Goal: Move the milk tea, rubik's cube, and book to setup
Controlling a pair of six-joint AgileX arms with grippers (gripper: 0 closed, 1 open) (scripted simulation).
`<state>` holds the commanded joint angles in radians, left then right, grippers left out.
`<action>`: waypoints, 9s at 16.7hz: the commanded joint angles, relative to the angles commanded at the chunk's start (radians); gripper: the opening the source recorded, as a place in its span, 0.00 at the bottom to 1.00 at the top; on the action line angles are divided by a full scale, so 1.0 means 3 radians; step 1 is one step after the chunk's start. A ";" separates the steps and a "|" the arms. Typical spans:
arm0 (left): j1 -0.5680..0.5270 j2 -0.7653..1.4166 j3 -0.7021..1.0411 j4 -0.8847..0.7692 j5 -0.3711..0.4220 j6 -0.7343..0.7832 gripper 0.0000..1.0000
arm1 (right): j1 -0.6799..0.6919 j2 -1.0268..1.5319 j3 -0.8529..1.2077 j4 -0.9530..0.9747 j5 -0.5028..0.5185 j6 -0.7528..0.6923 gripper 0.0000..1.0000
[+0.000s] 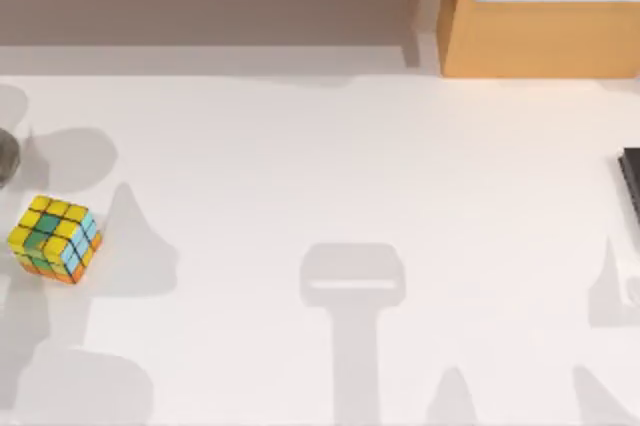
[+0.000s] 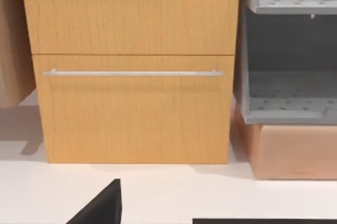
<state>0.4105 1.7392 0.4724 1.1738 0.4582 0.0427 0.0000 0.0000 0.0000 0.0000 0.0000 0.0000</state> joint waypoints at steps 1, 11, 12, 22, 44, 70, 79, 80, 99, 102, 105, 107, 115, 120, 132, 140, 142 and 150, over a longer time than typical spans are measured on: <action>0.0007 -0.0074 -0.0008 -0.0061 0.0007 0.0001 1.00 | 0.0000 0.0000 0.0000 0.0000 0.0000 0.0000 1.00; 0.0017 -0.0362 0.0017 -0.0347 0.0030 0.0007 1.00 | 0.0000 0.0000 0.0000 0.0000 0.0000 0.0000 1.00; 0.0001 -0.0363 0.0082 -0.0409 0.0016 0.0010 1.00 | 0.0000 0.0000 0.0000 0.0000 0.0000 0.0000 1.00; -0.0627 -0.0208 0.2113 -0.2653 -0.0424 0.0135 1.00 | 0.0000 0.0000 0.0000 0.0000 0.0000 0.0000 1.00; -0.1587 0.0308 0.3041 -0.7658 -0.1525 0.0721 1.00 | 0.0000 0.0000 0.0000 0.0000 0.0000 0.0000 1.00; -0.1581 0.0548 0.2523 -0.6901 -0.1524 0.0730 0.25 | 0.0000 0.0000 0.0000 0.0000 0.0000 0.0000 1.00; -0.1581 0.0548 0.2523 -0.6901 -0.1524 0.0730 0.00 | 0.0000 0.0000 0.0000 0.0000 0.0000 0.0000 1.00; -0.1581 0.0548 0.2523 -0.6901 -0.1524 0.0730 0.00 | 0.0000 0.0000 0.0000 0.0000 0.0000 0.0000 1.00; -0.1663 0.0417 0.2799 -0.7159 -0.1557 0.0752 0.00 | 0.0000 0.0000 0.0000 0.0000 0.0000 0.0000 1.00; -0.1924 0.0378 0.2948 -0.6757 -0.1672 0.0763 0.00 | 0.0000 0.0000 0.0000 0.0000 0.0000 0.0000 1.00; -0.2310 0.0306 0.3160 -0.6138 -0.1875 0.0731 0.00 | 0.0000 0.0000 0.0000 0.0000 0.0000 0.0000 1.00; -0.2600 0.0240 0.3309 -0.5695 -0.2056 0.0679 0.00 | 0.0000 0.0000 0.0000 0.0000 0.0000 0.0000 1.00; -0.3461 0.0078 0.3856 -0.4096 -0.3045 0.0211 0.00 | 0.0000 0.0000 0.0000 0.0000 0.0000 0.0000 1.00; -0.3532 0.0150 0.4046 -0.3581 -0.3510 -0.0059 0.00 | 0.0000 0.0000 0.0000 0.0000 0.0000 0.0000 1.00; -0.3454 0.0367 0.4614 -0.3334 -0.3619 -0.0139 0.00 | 0.0000 0.0000 0.0000 0.0000 0.0000 0.0000 1.00; -0.3145 0.1336 0.5868 -0.3983 -0.3237 -0.0112 0.00 | 0.0000 0.0000 0.0000 0.0000 0.0000 0.0000 1.00; -0.3129 0.1456 0.5924 -0.4110 -0.3141 -0.0099 0.00 | 0.0000 0.0000 0.0000 0.0000 0.0000 0.0000 1.00; -0.3128 0.1466 0.5929 -0.4120 -0.3133 -0.0098 0.30 | 0.0000 0.0000 0.0000 0.0000 0.0000 0.0000 1.00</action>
<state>-0.5279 2.1790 2.2511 -0.0623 -0.4818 0.0134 0.0000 0.0000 0.0000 0.0000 0.0000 0.0000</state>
